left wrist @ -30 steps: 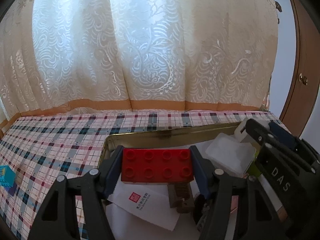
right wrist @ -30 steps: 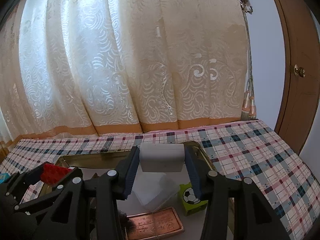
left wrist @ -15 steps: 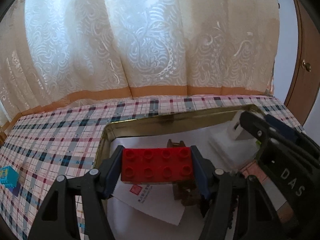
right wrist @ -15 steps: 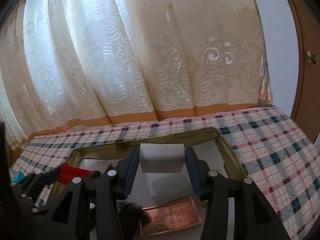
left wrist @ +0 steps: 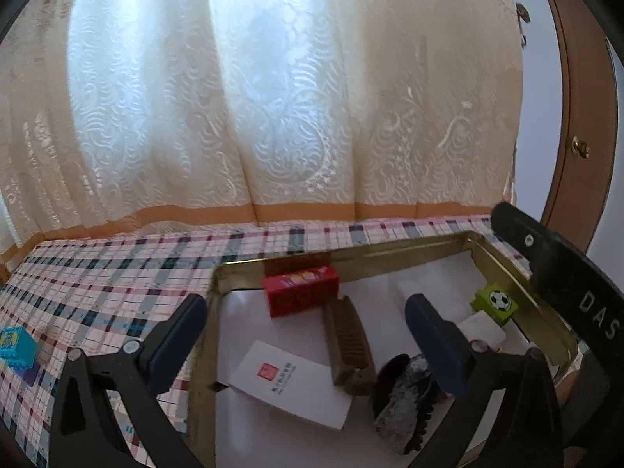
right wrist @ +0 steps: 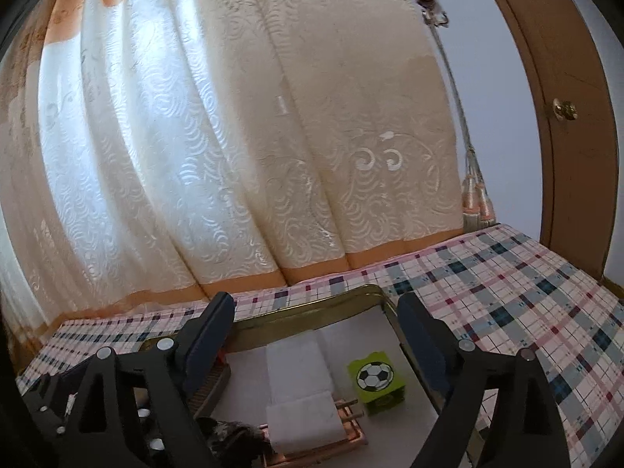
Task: Organize rigid objects
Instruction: 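Open both tools to drop the red brick and white charger into the tin, then lift both tools from the tin and move them toward the blue brick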
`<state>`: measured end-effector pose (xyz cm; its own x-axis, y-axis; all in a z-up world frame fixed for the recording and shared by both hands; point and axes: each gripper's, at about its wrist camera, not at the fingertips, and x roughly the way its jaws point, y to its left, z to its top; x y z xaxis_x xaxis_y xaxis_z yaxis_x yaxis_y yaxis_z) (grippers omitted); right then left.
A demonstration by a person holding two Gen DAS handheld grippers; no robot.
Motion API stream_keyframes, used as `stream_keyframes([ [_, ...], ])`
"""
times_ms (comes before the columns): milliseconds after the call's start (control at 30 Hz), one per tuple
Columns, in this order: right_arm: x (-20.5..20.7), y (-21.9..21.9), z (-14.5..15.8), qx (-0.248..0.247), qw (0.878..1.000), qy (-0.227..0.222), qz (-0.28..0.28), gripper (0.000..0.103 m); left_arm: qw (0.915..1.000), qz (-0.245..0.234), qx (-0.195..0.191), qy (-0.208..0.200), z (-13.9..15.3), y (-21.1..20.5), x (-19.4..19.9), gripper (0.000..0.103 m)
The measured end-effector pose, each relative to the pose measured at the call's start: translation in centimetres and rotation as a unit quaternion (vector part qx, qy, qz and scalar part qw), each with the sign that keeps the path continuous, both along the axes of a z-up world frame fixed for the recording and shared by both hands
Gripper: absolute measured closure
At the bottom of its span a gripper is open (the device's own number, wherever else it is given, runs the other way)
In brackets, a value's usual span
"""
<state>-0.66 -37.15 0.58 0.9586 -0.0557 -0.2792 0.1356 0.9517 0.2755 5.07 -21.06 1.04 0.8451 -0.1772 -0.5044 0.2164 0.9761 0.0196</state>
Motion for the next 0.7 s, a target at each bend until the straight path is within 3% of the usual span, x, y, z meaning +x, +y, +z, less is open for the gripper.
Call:
stream_keyframes([
  [267,-1.1,0.5,0.1,-0.017,0.999,-0.015,-0.023,0.015,0.9991,0.024,0.006,-0.036,0.2,1.4,-0.9,0.000],
  [500,-3.9,2.0,0.7,-0.067,0.991,-0.089,-0.068,0.010,0.9976,0.043,-0.010,-0.053,0.2,4.0,-1.9,0.000],
  [700,-4.2,3.7,0.5,-0.104,0.988,-0.088,-0.072,0.010,0.9945,0.072,-0.001,-0.077,0.0,5.9,-2.7,0.000],
])
